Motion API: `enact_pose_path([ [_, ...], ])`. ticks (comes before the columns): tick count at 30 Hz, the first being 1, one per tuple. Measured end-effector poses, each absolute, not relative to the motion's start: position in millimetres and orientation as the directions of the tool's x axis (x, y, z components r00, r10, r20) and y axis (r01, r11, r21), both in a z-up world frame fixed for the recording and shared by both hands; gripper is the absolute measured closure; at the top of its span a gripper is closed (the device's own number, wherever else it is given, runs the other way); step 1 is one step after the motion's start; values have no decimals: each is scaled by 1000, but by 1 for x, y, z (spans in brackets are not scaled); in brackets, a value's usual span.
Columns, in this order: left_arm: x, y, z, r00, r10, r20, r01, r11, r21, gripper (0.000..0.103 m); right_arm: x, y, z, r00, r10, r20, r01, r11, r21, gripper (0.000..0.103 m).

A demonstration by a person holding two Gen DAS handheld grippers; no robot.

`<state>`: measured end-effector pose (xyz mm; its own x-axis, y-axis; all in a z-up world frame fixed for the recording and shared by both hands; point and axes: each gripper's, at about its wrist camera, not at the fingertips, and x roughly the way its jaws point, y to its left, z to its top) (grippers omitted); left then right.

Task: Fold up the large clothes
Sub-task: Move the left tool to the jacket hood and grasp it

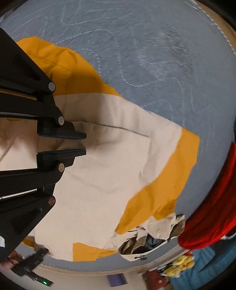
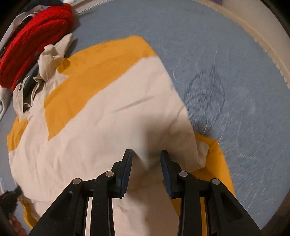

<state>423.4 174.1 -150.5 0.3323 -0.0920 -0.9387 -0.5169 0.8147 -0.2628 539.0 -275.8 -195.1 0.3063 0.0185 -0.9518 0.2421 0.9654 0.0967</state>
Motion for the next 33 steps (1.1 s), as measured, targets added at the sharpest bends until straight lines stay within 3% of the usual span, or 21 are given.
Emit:
enact_pose_path([
  [3,423,181,-169,286,-122,-951,-559,784,-269,89,545,-268,-198,289,15,-957,220,972,82,69],
  [7,427,172,-148,320,-54,-946,-519,825,-222,89,545,-283,-203,266,72,-961,293,944,152,69],
  [12,426,146,-121,392,-36,-919,-424,880,-215,84,528,-273,-152,423,-35,-905,194,980,53,69],
  [21,426,80,-86,536,5,-844,-191,975,-115,72,498,-235,-99,582,-62,-811,27,998,-57,69],
  [30,425,54,-70,613,10,-790,-92,994,-59,72,494,-219,-100,593,-38,-804,-19,998,-62,69],
  [33,427,54,-58,640,3,-769,-63,997,-48,79,494,-222,-100,587,-33,-809,-22,998,-57,69],
])
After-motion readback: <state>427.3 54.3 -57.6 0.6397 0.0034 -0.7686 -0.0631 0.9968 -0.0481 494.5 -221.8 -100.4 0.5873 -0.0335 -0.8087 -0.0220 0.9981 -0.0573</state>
